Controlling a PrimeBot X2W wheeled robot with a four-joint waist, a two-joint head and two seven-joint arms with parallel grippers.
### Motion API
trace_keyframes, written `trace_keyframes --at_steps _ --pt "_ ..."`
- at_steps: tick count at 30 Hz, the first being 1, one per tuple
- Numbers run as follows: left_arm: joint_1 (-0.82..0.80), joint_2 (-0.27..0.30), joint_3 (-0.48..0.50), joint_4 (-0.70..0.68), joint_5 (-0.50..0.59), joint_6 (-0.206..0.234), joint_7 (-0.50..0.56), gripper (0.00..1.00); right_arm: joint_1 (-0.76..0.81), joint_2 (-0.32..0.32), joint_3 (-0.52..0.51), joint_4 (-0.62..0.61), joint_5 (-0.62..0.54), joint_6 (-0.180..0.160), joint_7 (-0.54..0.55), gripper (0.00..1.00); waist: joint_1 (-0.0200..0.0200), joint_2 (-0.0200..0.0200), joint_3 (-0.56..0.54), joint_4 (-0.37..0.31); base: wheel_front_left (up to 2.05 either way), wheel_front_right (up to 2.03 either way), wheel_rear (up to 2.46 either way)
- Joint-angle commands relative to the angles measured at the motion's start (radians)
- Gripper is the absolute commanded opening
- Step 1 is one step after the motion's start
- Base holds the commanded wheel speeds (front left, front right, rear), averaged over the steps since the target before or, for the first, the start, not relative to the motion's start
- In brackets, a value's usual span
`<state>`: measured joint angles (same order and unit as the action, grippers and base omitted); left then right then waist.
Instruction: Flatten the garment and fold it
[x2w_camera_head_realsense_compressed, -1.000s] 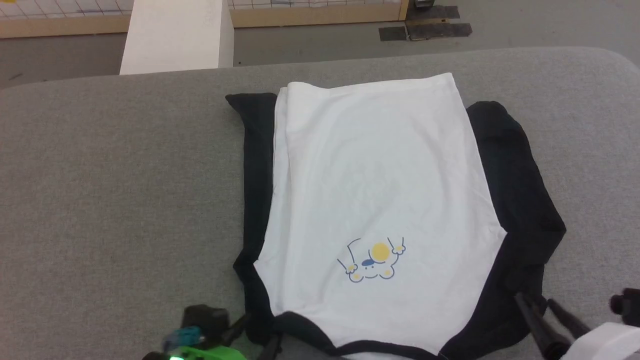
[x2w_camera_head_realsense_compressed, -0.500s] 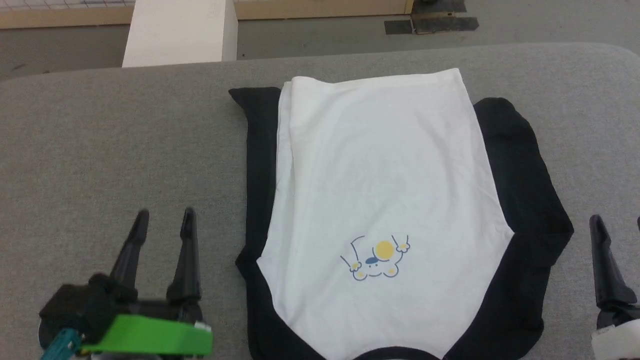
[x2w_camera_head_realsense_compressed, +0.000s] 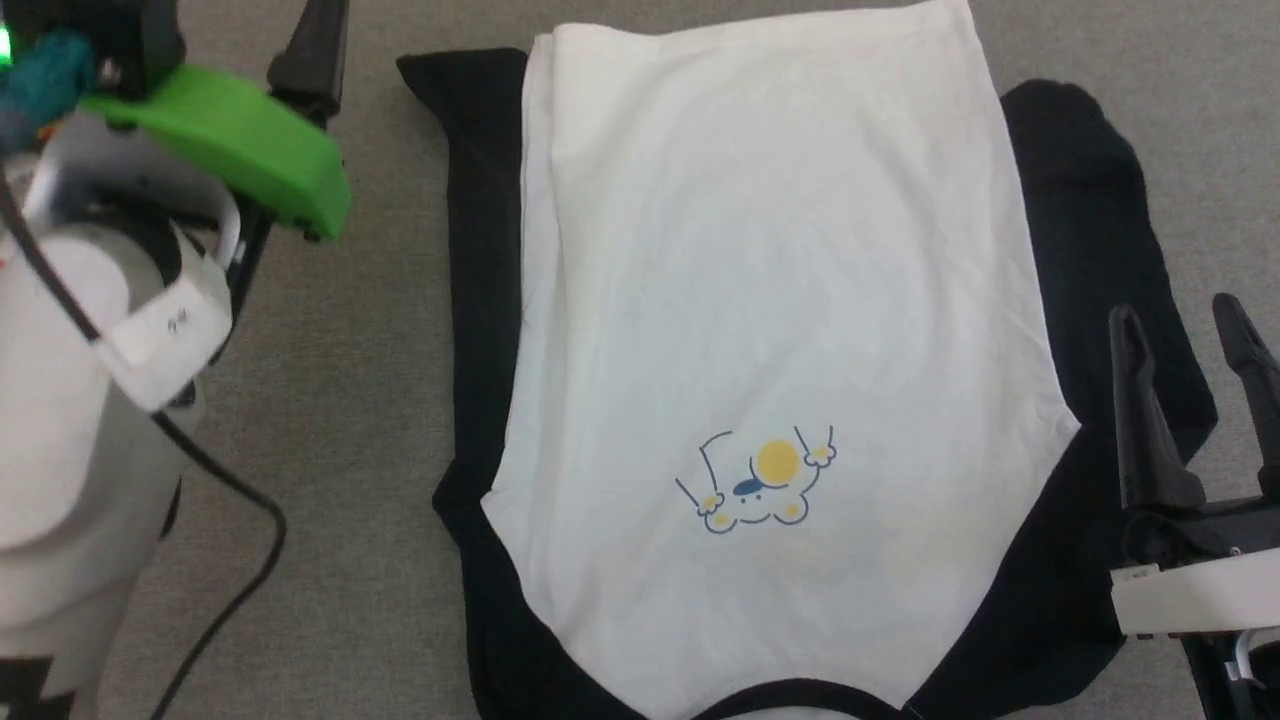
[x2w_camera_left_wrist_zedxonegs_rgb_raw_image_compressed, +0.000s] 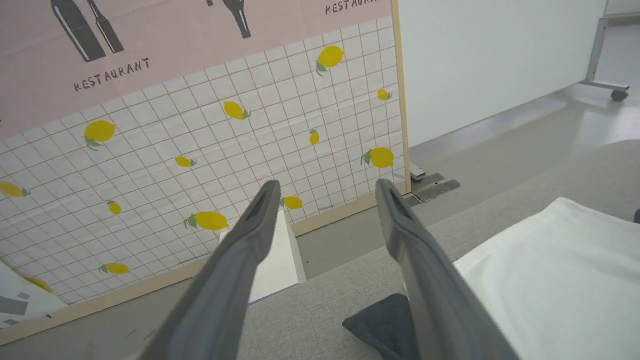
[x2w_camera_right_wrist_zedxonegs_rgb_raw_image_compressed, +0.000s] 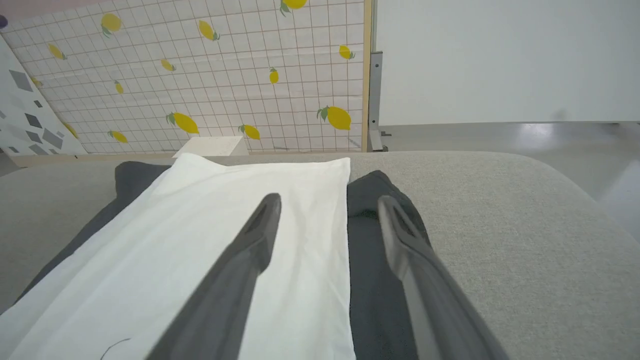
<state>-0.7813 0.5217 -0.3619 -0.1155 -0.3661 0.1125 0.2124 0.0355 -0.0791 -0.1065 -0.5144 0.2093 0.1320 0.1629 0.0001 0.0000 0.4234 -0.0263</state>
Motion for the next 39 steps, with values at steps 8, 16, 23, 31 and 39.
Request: trace_keyframes --at_steps 8,16,23,31,39 --pt "-0.195 -0.016 -0.075 0.229 -0.039 -0.095 0.246 1.0 -0.053 0.003 0.023 0.045 0.018 -0.001 -0.03 1.0 -0.0001 0.0 0.175 -0.075 0.0 0.0 0.0" --pt "-0.227 0.003 -0.066 0.337 -0.076 -0.064 0.418 1.0 -0.082 0.005 0.034 0.073 0.028 -0.001 -0.045 1.0 -0.0001 0.0 0.228 -0.112 0.0 0.0 0.0" --pt "-0.2 0.026 -0.054 0.354 -0.092 -0.022 0.493 0.0 -0.1 0.005 0.031 0.091 0.032 -0.001 -0.057 1.0 -0.0001 0.0 0.249 -0.124 0.0 0.0 0.0" --pt "-0.157 0.018 -0.008 0.322 -0.143 0.004 0.452 0.0 -0.115 0.004 0.019 0.102 0.031 -0.001 -0.06 1.0 -0.0001 0.0 0.236 -0.113 0.0 0.0 0.0" --pt "-0.12 0.005 0.063 0.267 -0.186 0.008 0.304 0.0 -0.104 0.004 0.008 0.101 0.021 -0.001 -0.051 1.0 -0.0001 0.0 0.14 -0.083 0.0 0.0 0.0"
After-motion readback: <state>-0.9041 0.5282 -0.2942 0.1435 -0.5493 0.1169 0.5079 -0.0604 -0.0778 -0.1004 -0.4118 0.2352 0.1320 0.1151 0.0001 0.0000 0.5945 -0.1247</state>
